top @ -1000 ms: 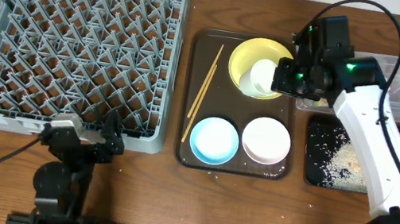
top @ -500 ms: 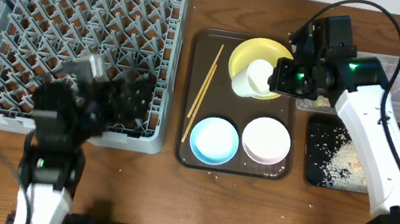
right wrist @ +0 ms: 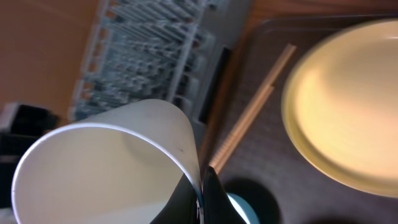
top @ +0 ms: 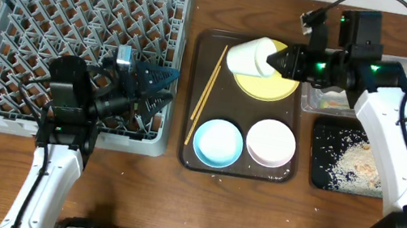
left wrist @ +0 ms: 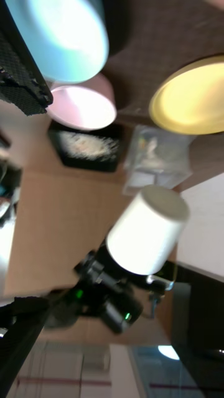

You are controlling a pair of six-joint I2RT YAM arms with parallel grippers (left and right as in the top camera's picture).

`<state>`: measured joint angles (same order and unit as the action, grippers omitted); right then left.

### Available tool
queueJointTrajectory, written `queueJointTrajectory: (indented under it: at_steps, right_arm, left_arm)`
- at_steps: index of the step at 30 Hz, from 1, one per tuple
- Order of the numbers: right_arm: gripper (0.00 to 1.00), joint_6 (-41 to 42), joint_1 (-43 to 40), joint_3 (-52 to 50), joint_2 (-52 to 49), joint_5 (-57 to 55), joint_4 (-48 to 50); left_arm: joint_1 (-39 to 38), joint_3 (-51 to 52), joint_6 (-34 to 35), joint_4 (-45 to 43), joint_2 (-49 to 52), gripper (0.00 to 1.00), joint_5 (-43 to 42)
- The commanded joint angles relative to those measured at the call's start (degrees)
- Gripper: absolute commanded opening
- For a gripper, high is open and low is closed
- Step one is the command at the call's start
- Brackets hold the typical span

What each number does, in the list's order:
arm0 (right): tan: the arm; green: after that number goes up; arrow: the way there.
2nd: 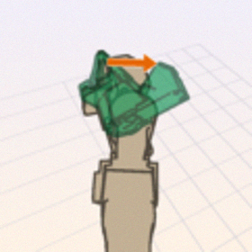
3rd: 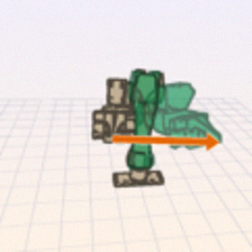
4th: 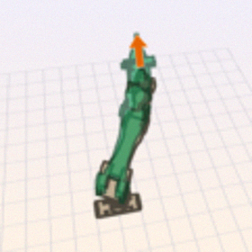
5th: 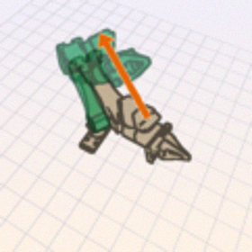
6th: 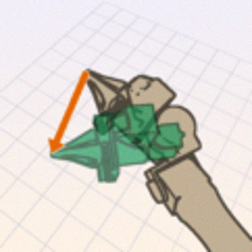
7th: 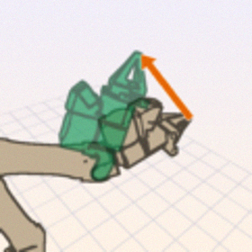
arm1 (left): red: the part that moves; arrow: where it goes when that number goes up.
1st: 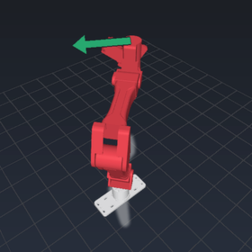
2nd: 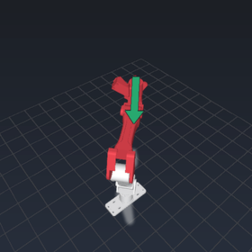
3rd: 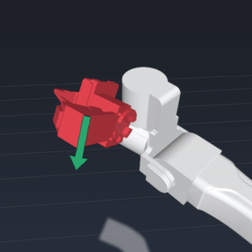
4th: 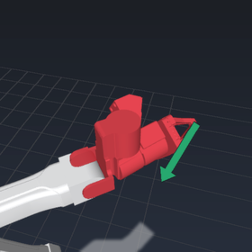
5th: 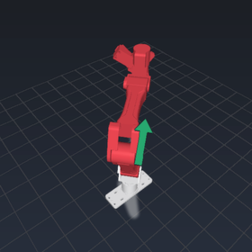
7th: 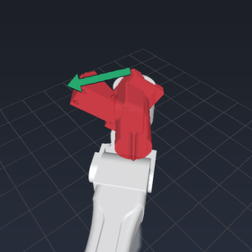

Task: Sort waste into correct bins and load items into the dishwasher
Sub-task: 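Move the white cup toward the left gripper above the rack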

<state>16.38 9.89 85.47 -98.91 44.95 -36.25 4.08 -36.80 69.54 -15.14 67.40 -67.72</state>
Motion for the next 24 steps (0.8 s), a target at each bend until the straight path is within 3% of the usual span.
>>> queueJointTrajectory:
  at_steps: [1, 9, 24]
  right_arm:
    - [0.01, -1.22, -0.42, -3.76, -2.8, 15.21, 4.44]
    - [0.01, 0.74, 0.68, -7.61, -9.22, 33.92, 20.7]
    - [0.01, 2.03, 8.52, -7.61, -10.01, 36.28, 29.42]
  left_arm:
    - [0.24, -1.05, 4.83, -1.55, -0.09, 0.97, -5.31]
    - [0.22, -1.05, 3.52, -2.16, -0.09, 0.97, -7.37]
    - [0.22, -1.05, 1.84, -2.14, -0.09, 0.97, -10.58]
